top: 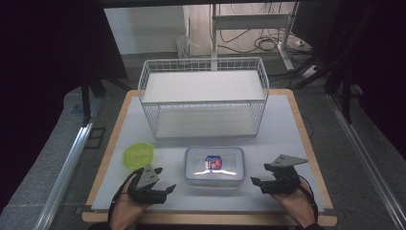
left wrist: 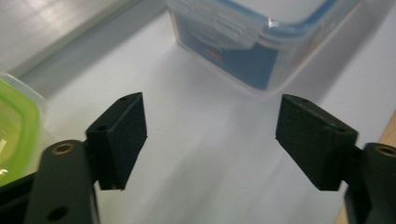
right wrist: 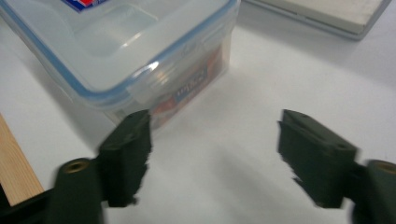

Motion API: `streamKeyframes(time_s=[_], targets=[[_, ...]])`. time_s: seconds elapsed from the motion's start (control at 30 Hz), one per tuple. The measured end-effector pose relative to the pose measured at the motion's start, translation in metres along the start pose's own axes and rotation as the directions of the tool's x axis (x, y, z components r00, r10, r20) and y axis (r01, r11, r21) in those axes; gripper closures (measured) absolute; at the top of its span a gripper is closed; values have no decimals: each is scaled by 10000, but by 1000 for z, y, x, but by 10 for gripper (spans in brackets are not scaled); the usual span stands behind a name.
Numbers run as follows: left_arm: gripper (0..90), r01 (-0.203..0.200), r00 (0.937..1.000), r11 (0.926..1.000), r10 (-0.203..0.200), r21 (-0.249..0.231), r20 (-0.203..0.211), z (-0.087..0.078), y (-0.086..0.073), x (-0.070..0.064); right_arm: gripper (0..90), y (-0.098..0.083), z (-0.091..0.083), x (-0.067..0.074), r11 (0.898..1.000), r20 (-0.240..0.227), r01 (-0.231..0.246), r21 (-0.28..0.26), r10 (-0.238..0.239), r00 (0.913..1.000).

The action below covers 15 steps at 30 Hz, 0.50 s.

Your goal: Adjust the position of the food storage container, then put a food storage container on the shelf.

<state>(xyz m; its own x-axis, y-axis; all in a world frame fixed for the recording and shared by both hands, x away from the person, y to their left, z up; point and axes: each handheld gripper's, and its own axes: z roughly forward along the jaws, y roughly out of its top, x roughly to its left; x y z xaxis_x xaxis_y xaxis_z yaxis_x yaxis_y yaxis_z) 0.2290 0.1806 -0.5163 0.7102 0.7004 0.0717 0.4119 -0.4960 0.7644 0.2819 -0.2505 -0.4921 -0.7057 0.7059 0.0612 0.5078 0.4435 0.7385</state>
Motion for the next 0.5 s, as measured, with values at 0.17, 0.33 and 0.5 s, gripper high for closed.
streamKeyframes(time_s=[0.17, 0.33, 0.5], targets=[[137, 74, 10000, 9999, -75, 128, 50, 2, 1, -1, 143, -1, 3, 1, 9999, 108, 135, 92, -136, 9998], [102, 120, 9996, 9999, -118, -99, 263, 4, 0, 0, 133, -1, 5, 1, 9999, 33, 160, 56, -160, 9999], [73, 117, 9988, 9994, -101, -326, 488, 7, -1, 1, 113, -1, 6, 0, 10000, 34, 77, 4, -77, 10000]])
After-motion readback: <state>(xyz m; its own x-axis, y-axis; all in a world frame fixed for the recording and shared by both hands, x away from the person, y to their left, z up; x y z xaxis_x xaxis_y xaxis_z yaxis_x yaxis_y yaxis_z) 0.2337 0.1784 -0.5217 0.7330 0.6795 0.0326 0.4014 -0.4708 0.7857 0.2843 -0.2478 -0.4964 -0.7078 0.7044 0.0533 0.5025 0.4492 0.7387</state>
